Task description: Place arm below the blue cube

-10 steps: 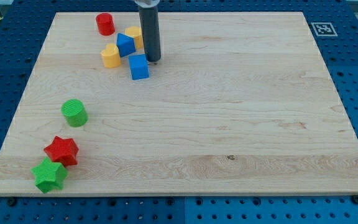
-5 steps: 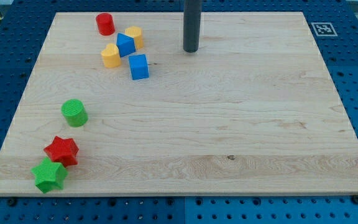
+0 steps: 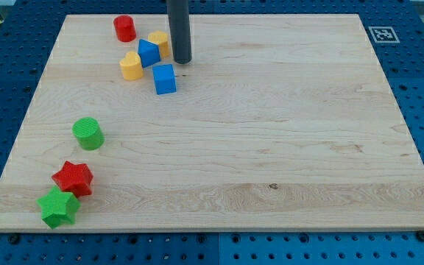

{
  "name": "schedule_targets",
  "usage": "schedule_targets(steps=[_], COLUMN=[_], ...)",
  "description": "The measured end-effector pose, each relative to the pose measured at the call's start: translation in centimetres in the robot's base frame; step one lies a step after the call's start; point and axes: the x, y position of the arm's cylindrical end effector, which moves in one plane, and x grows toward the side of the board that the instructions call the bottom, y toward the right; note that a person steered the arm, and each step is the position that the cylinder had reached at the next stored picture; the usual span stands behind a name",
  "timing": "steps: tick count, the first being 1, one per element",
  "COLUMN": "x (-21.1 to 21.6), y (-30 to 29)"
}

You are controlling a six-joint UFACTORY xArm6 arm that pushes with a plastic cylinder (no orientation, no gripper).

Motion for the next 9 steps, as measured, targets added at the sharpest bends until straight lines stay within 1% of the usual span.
schedule_targets(steps=[1,2,3,6,9], x=[1.9,3.0,3.6,6.1,11.7], y=[0.7,0.7,1.5,1.5,1.0])
